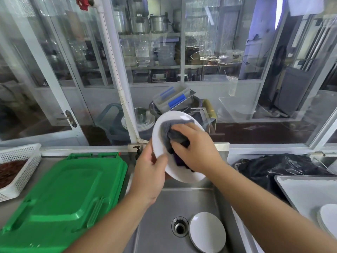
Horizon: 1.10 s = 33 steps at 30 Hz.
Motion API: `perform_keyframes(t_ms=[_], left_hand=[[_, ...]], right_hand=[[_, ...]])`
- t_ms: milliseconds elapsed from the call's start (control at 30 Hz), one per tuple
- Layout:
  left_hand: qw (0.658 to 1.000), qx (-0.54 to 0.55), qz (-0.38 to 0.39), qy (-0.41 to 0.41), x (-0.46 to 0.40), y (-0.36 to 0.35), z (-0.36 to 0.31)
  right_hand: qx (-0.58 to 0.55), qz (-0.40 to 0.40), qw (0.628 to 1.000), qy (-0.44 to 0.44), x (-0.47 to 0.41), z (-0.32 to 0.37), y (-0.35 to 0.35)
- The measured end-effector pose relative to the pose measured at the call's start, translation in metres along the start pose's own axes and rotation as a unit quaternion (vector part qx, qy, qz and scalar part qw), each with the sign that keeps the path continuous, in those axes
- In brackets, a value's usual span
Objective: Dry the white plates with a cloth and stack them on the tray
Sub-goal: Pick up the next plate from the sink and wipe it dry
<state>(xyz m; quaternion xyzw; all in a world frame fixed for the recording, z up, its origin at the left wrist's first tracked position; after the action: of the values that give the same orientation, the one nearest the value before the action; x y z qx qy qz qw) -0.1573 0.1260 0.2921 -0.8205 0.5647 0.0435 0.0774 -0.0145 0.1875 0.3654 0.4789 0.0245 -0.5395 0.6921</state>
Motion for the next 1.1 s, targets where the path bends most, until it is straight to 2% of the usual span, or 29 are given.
perform_keyframes(t_ms=[100, 233, 300, 467, 533, 567, 667, 700, 733, 833, 933, 1000, 1100], left_hand=[[1.0, -0.02, 0.002, -0.003, 0.005, -0.004, 0.003], [1.0, -0.027, 0.002, -0.008, -0.001, 0.0, -0.003], [0.997, -0.066, 0.0, -0.031, -0.003, 0.004, -0.013], [0.97, -0.215, 0.026, -0.112, -0.001, 0.004, -0.031], [0.947, -0.28, 0.039, -0.15, 0.001, 0.001, -0.035], [0.936, -0.307, 0.053, -0.164, 0.002, -0.001, -0.036], [0.885, -0.401, 0.091, -0.218, 0.008, -0.009, -0.046], [0.859, -0.439, 0.096, -0.247, 0.011, -0.013, -0.052], [0.832, -0.471, 0.102, -0.275, 0.013, -0.016, -0.056], [0.754, -0.551, 0.131, -0.333, 0.018, -0.026, -0.06], [0.673, -0.615, 0.116, -0.394, 0.025, -0.033, -0.063], [0.637, -0.643, 0.118, -0.409, 0.026, -0.036, -0.059], [0.604, -0.663, 0.111, -0.428, 0.027, -0.038, -0.056]], right_hand=[[0.033, -0.035, 0.999, -0.005, -0.023, -0.004, 0.013], [0.08, -0.073, 0.99, -0.089, -0.032, -0.022, 0.02], [0.08, -0.072, 0.986, -0.13, -0.028, -0.031, 0.017], [-0.076, -0.026, 0.964, -0.254, -0.007, -0.056, -0.002], [-0.185, -0.015, 0.927, -0.325, 0.004, -0.063, -0.014], [-0.259, -0.016, 0.894, -0.365, 0.011, -0.065, -0.02], [-0.499, -0.015, 0.747, -0.439, 0.028, -0.062, -0.036], [-0.541, 0.0, 0.714, -0.444, 0.03, -0.059, -0.039], [-0.563, 0.015, 0.697, -0.443, 0.031, -0.057, -0.041], [-0.577, 0.054, 0.691, -0.432, 0.033, -0.055, -0.043], [-0.573, 0.062, 0.697, -0.427, 0.037, -0.058, -0.042], [-0.584, 0.041, 0.689, -0.427, 0.04, -0.063, -0.043], [-0.598, 0.008, 0.682, -0.421, 0.045, -0.071, -0.047]])
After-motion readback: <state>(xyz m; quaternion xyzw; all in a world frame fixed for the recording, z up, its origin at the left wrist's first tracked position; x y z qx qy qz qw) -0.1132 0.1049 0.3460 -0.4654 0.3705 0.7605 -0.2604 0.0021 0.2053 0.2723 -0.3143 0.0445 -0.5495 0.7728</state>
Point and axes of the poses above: each hand's wrist, its own x-axis away from the middle knuckle, its own y-axis out of the back of the hand, z = x × y, the point moved 8 cm from there along -x, towards the middle knuckle, and after that the axes turned 1 degree about y, right-handed, at the moved point
